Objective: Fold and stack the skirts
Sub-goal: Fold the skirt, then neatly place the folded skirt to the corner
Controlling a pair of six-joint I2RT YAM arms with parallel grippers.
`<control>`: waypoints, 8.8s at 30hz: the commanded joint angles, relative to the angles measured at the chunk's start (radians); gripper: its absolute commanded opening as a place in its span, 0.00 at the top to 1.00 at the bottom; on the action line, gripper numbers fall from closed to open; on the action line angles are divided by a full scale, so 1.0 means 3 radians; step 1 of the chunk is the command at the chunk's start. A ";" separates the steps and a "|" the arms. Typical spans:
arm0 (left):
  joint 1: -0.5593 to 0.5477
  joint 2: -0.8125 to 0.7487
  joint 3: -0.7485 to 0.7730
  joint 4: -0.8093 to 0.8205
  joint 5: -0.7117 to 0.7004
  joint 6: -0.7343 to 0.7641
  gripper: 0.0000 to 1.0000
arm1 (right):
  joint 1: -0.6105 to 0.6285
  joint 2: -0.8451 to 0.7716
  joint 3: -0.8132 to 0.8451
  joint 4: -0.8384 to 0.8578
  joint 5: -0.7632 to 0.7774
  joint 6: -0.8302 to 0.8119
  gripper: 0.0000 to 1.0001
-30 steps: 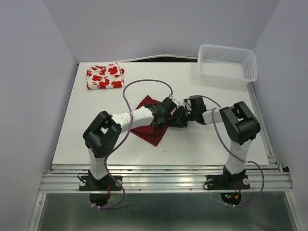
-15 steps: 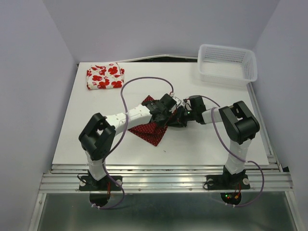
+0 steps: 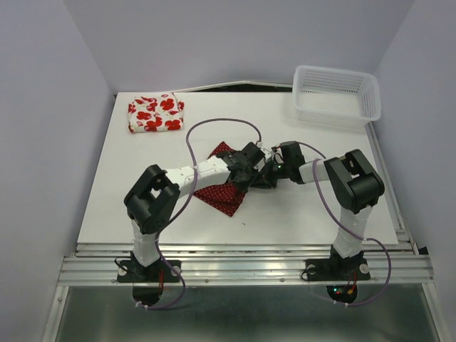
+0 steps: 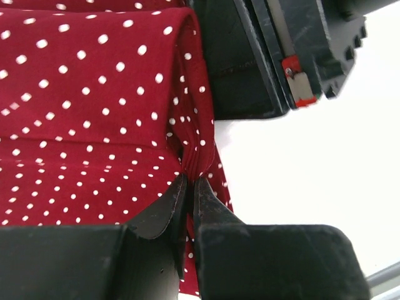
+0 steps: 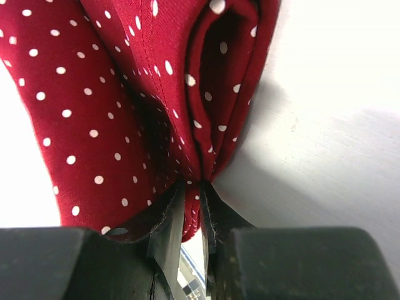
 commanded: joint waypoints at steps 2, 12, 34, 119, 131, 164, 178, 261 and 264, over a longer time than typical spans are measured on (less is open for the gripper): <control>-0.0005 0.0153 0.0123 0.0148 0.0141 -0.0081 1.00 | 0.0020 0.0124 -0.0062 -0.0227 0.0367 -0.0069 0.77; 0.0112 0.0302 0.0072 0.0240 0.0356 -0.0178 0.97 | 0.0020 -0.0141 0.0056 -0.0675 0.0535 -0.0360 0.77; 0.1553 -0.1442 -0.0740 0.0925 0.2858 -0.0039 0.23 | -0.0155 -0.0746 0.0980 -0.0417 -0.0383 -0.0729 0.30; 0.2736 -0.0930 -0.1309 0.1370 0.1986 -0.0045 0.68 | 0.0225 0.1194 0.4072 -0.1561 0.1564 -0.3004 0.42; 0.2782 -0.0267 -0.0170 0.1585 0.1753 -0.0035 0.41 | 0.0567 0.0360 0.2768 -0.1945 0.0607 -0.2294 0.48; 0.2557 -0.1032 -0.1555 0.1651 0.2980 -0.0404 0.41 | 0.0092 0.0994 0.3814 -0.2661 0.1405 -0.3056 0.48; 0.3395 -0.2040 -0.1774 0.1809 0.1711 -0.1093 0.02 | 0.1554 0.1115 0.4259 -0.2538 0.3015 -0.2554 0.37; 0.2833 -0.0701 -0.2306 0.2801 0.2223 -0.1604 0.13 | 0.1585 0.1884 0.4632 -0.1955 0.3031 -0.2263 0.99; 0.2762 -0.0599 -0.2306 0.2960 0.2233 -0.1748 0.13 | 0.1585 0.1751 0.4632 -0.1955 0.2970 -0.2151 0.99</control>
